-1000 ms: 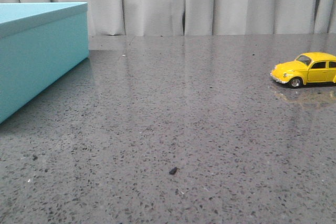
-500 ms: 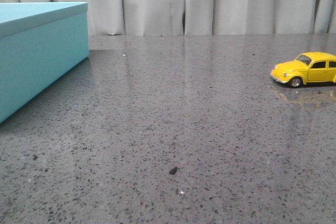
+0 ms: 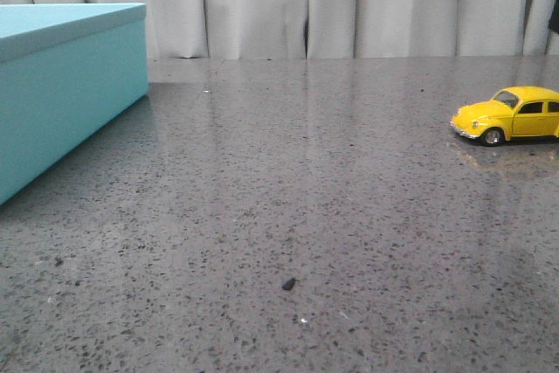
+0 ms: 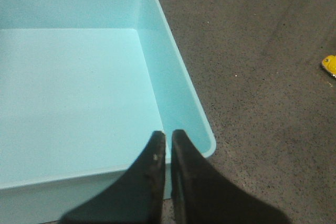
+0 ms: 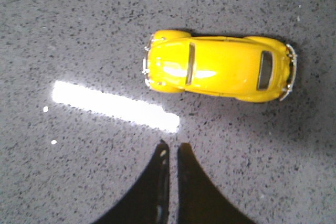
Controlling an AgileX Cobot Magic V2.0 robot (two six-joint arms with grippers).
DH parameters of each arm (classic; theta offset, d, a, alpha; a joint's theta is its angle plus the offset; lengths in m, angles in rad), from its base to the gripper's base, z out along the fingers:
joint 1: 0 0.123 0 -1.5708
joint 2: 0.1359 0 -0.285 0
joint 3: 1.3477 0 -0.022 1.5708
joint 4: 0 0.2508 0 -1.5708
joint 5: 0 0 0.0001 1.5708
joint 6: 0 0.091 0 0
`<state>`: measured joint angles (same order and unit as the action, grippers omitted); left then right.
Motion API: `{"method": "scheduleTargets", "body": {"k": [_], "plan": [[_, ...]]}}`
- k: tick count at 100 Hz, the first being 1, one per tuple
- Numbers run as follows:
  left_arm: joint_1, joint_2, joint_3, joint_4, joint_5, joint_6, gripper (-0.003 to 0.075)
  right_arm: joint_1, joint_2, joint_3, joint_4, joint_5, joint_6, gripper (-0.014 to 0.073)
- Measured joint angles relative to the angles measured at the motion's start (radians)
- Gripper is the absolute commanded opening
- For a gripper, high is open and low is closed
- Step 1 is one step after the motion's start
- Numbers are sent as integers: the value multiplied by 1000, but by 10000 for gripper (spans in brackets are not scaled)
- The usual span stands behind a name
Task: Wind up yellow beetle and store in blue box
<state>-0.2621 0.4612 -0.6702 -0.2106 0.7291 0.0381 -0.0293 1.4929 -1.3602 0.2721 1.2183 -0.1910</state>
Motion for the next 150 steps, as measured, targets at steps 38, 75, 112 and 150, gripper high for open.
{"method": "scheduleTargets", "body": {"k": [38,75,112,150], "plan": [[0,0,0,0,-82,0,-19,0,90,-42,-2,-31,-47,-45],[0,0,0,0,-92,0,-19,0,152,-45,-3,-39,-56,-45],[0,0,0,0,-95,0,-19,0,173,-46,-15,-53,-56,-45],[0,0,0,0,-97,0,-19,0,175,-46,-18,-66,-58,-46]]}}
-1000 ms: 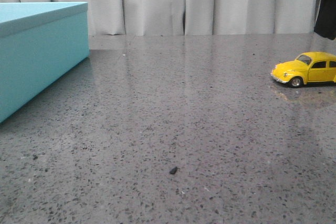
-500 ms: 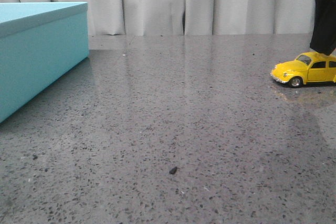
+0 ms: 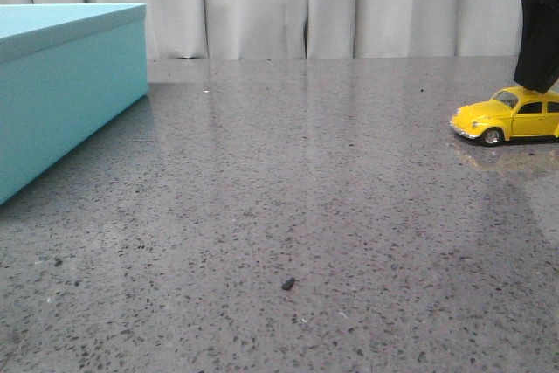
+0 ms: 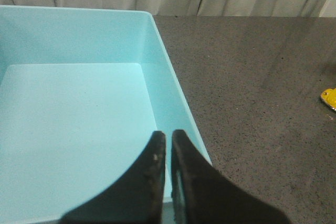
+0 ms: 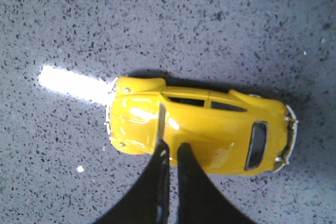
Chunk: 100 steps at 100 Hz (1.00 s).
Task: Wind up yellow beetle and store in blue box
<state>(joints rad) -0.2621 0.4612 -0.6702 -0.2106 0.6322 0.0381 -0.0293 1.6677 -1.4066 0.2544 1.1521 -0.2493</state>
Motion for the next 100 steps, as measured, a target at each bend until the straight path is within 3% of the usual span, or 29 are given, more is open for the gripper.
{"method": "scheduleTargets", "body": {"k": [100], "plan": [[0,0,0,0,-2,0,-19,0,21,-8,-58,4,0,-46]]}}
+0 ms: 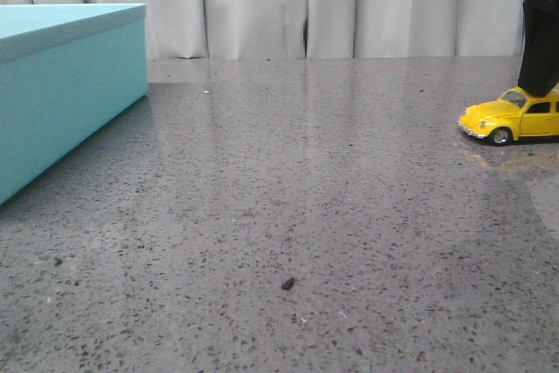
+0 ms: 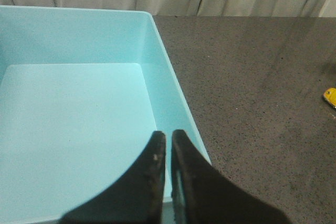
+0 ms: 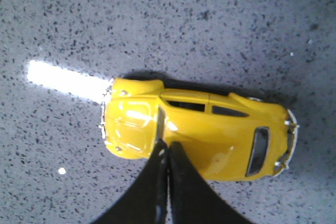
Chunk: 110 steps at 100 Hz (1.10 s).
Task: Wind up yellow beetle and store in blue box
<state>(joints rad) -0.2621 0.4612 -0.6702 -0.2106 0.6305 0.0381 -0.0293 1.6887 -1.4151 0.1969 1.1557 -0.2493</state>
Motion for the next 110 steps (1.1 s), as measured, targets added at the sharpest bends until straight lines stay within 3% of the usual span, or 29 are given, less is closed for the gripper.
{"method": "scheduleTargets", "body": {"k": [86,110], "plan": [[0,0,0,4,0,0,-19,-128,11,-2,-91,16,0,-46],[0,0,0,4,0,0,-19,-119,-64,-74,70,5,-35,-45]]}}
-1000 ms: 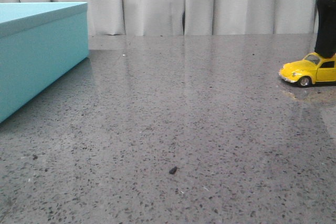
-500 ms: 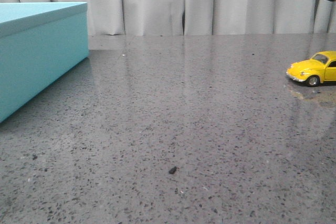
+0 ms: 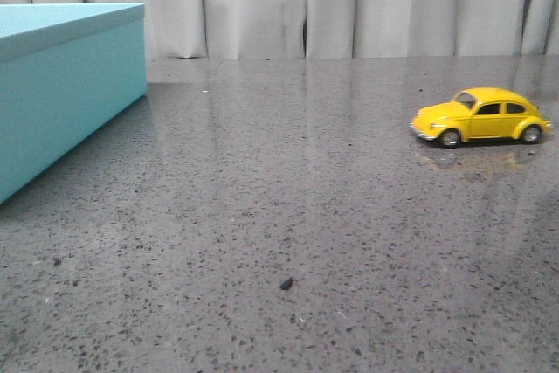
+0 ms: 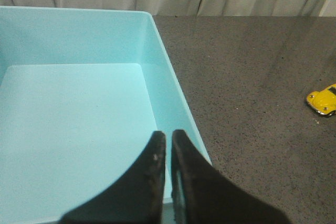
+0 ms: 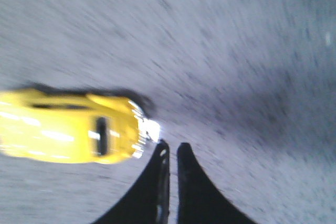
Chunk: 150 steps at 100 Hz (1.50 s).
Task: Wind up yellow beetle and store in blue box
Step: 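Lift the right gripper off the car, letting it roll forward, then lower the open left gripper down over the yellow car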
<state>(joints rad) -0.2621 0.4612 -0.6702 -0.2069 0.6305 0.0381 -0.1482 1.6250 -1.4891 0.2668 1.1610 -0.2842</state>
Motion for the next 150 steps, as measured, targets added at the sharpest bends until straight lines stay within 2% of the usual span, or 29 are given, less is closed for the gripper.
{"method": "scheduleTargets", "body": {"k": [19,38,52,85,112,133,150], "plan": [[0,0,0,0,-2,0,-19,100,-229,-68,160,-113,-95,-45],[0,0,0,0,-12,0,-19,229,-414,-66,184,-159,-176,-45],[0,0,0,0,-14,0,-19,280,-528,-18,184,-224,-210,-45],[0,0,0,0,-14,38,-19,287,-789,180,186,-405,-277,-45],[-50,29,-11,-2,-15,135,-19,287,-839,237,186,-423,-285,-45],[-158,176,-140,-18,34,272,-19,287,-840,237,186,-423,-287,-46],[-226,361,-307,-18,66,307,-19,287,-840,237,186,-423,-287,-46]]}}
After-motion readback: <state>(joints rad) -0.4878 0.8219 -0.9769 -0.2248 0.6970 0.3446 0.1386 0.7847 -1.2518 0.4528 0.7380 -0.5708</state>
